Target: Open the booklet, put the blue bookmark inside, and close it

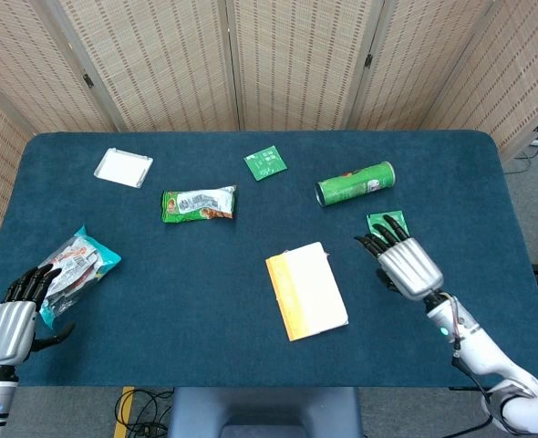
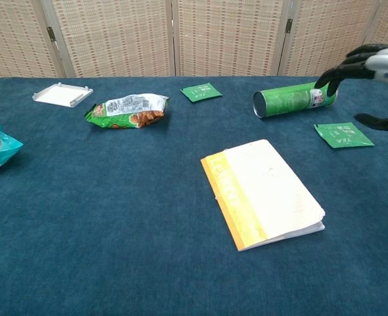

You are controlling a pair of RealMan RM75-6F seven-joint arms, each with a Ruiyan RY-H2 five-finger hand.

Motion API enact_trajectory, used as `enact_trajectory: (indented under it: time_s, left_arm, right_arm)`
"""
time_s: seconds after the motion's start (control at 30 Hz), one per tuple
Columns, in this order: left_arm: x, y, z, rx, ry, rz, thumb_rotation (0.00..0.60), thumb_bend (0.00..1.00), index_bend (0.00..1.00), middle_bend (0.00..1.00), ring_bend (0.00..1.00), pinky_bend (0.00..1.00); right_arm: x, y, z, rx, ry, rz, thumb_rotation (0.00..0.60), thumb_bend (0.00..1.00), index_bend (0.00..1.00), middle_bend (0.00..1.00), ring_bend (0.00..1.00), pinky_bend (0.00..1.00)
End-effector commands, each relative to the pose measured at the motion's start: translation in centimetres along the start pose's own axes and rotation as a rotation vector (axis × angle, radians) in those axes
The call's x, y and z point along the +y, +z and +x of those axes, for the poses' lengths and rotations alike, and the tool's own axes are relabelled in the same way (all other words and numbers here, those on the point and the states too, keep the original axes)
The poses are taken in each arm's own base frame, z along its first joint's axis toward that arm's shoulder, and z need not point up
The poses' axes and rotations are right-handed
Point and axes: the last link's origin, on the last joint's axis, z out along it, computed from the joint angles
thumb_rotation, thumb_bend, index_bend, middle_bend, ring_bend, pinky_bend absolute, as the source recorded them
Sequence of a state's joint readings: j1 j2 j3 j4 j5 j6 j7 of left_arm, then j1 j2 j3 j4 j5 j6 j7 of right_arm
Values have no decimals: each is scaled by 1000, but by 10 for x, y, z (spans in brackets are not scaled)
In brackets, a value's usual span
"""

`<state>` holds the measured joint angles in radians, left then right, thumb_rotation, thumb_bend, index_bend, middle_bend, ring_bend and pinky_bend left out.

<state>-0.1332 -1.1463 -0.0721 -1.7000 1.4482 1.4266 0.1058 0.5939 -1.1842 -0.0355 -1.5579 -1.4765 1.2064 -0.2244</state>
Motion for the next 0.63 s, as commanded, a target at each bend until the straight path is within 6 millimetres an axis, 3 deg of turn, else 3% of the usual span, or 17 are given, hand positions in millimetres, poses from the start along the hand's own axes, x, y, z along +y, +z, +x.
enact_trajectory:
  time_s: [0.03, 0.1, 0.33, 0.63]
  left_arm:
    - [3, 3, -1, -2, 4, -7, 600, 239, 146, 108, 91, 163]
    - [4, 5, -2, -3, 9, -11, 600, 239, 146, 109, 91, 163]
    - [13, 8, -4, -7, 17, -25, 600, 239, 146, 108, 91, 163]
    - [24, 7, -6, -1, 13, -37, 600, 239, 146, 108, 91, 163]
  right_arm:
    - [22, -40, 2, 25, 25, -161, 600, 230, 10, 62, 28, 0]
    - [27, -55, 0, 29, 43, -209, 600, 215, 0, 7, 1, 0]
    - [38, -107, -7, 37, 86, -333, 600, 212, 0, 0, 0, 0]
    - [33, -150, -8, 97, 125, -411, 600, 212, 0, 0, 0, 0]
